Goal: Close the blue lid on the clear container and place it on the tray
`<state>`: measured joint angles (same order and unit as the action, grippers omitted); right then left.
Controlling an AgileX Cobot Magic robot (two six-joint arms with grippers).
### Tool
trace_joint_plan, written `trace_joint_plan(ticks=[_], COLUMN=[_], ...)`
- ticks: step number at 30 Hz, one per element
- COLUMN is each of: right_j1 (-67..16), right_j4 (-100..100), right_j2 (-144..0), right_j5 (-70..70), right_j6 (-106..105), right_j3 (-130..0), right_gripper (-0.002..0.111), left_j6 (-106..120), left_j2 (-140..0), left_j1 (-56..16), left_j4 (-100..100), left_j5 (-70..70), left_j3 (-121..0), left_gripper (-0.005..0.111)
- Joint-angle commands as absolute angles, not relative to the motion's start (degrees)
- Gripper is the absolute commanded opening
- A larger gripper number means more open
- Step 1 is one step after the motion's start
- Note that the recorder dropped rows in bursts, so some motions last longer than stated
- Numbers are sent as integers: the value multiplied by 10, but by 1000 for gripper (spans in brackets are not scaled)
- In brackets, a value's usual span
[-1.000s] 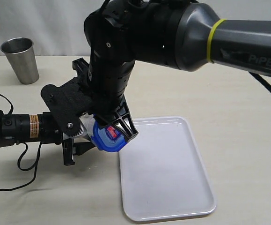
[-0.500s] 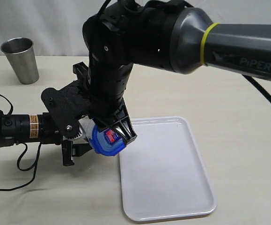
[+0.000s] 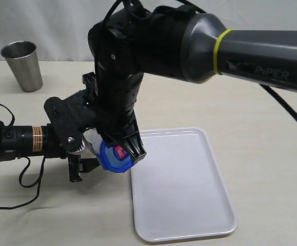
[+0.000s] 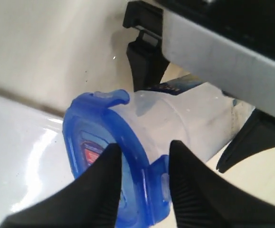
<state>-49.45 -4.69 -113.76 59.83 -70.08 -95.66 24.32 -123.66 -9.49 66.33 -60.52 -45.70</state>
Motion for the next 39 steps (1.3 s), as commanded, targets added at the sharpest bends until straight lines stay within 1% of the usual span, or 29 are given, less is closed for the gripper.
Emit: trace_joint_plan(ticks=[1,2,4,7,8,10,11,12,14,16,19,23,25,28,32,35,39], right_j1=[-470,-455,-427,-396,-383,-361,-349,-342,-323,-307,-305,-305,-302,-288,-245,-208,-169], right_j4=[-39,-39,-39,-35,-35,-35,-29,-17,37,71,71,73,73,94,103,103,103], right_j2=[-1096,-1079,-1050,-1018,-1005,-985,-975,-969,-946,-903,-867,-816,-791,-761,-729,-713,-708], right_j5=[534,516,502,497,496,483,473,467,427,347,282,184,133,85,56,55,57], right_j6=[-612,-570,-504,-422,-381,-341,-331,-331,-334,-338,-336,-306,-278,-234,-147,-121,-107], right_j3=[-971,-971,-971,-971,-971,-971,-970,-966,-941,-874,-817,-738,-701,-658,-611,-585,-552], right_gripper=[34,38,43,42,40,26,10,4,5,5,5,5,5,5,5,5,5], left_j6=[194,184,146,61,42,20,-29,-65,-141,-209,-254,-255,-247,-219,-158,-106,-60], left_j2=[-1228,-1228,-1228,-1228,-1223,-1193,-1172,-1155,-1113,-1058,-1023,-989,-984,-984,-984,-985,-1001], left_j1=[-100,-100,-100,-100,-100,-100,-100,-100,-100,-100,-110,-175,-220,-270,-319,-356,-401], left_j4=[653,653,640,590,566,563,563,564,593,668,701,713,713,713,713,713,721], left_j5=[-680,-681,-681,-675,-653,-585,-558,-537,-478,-418,-382,-262,-181,-97,-65,-38,50], left_j3=[-454,-454,-454,-454,-454,-454,-454,-454,-454,-454,-454,-459,-476,-505,-523,-529,-555], left_gripper=[0,0,0,0,0,0,0,0,0,0,0,0,0,0,0,0,0])
